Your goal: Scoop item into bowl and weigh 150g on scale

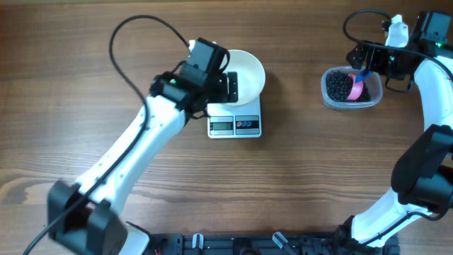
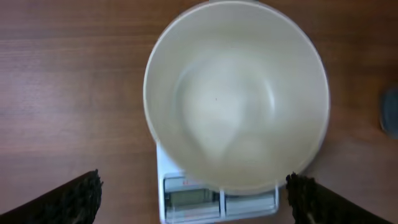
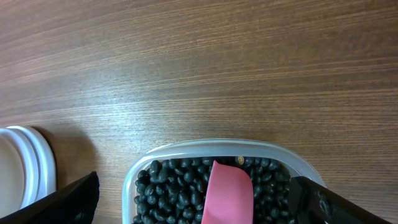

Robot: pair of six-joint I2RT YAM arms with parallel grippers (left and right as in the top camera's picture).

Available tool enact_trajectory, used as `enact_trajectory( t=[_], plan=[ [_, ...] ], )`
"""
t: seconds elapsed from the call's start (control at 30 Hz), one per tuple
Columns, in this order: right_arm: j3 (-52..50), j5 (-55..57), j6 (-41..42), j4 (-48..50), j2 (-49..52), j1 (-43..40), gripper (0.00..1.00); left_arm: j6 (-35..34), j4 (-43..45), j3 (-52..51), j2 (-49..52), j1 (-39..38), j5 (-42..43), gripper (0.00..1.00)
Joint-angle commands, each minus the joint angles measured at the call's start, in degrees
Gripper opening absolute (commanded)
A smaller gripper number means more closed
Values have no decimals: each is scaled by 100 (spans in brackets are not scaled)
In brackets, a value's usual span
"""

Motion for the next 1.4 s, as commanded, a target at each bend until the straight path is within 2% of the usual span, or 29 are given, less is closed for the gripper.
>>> enact_trajectory(
  t=[0.0,0.03,0.13,0.2,0.3,0.37,0.5,0.7,0.87,0.9,0.97,1.0,1.1,1.13,1.23,1.33,1.37],
  plan=[
    [-24,-22,2,17,105,35,100,424,-859,105,-544,153,715,100],
    [-24,-22,2,17,105,35,100,581,-1097,105,-629,188,811,100],
    [-24,-22,2,17,105,35,100,1928,-2343,85,-874,186,1102,100],
    [-24,-22,2,17,105,35,100,2159,-2564,-20,-872,201,1104,100],
    [-24,-22,4,15,105,35,100,2247,-2317,-573,-870,190,1104,100],
    [-24,-22,2,15,105,35,100,2494,-1939,-927,-866,190,1104,100],
    [-24,-22,2,15,105,35,100,2498,-1182,-1397,-848,190,1102,100],
    [-24,-22,2,17,105,35,100,2649,-1036,-1438,-848,190,1099,100],
    [-24,-22,2,17,105,35,100,2758,-962,-1443,-848,190,778,100],
    [-24,-22,4,17,105,35,100,3233,-870,-1443,-848,190,824,100],
    [-24,-22,2,15,105,35,100,4754,-986,-1445,-822,190,1019,100],
    [-24,-22,2,17,105,35,100,5283,-1047,-1445,-804,192,1060,100],
    [-24,-22,2,15,105,35,100,6238,-1045,-1445,-710,197,984,100],
    [-24,-22,2,17,105,35,100,6266,-1045,-1445,-699,197,693,100],
    [-24,-22,2,15,105,35,100,6279,-1023,-1445,-699,197,1003,100],
    [-24,-22,0,15,105,35,100,6977,-920,-1445,-699,201,1180,100],
    [-24,-22,2,17,105,35,100,6979,-916,-1445,-699,201,1279,100]
  ],
)
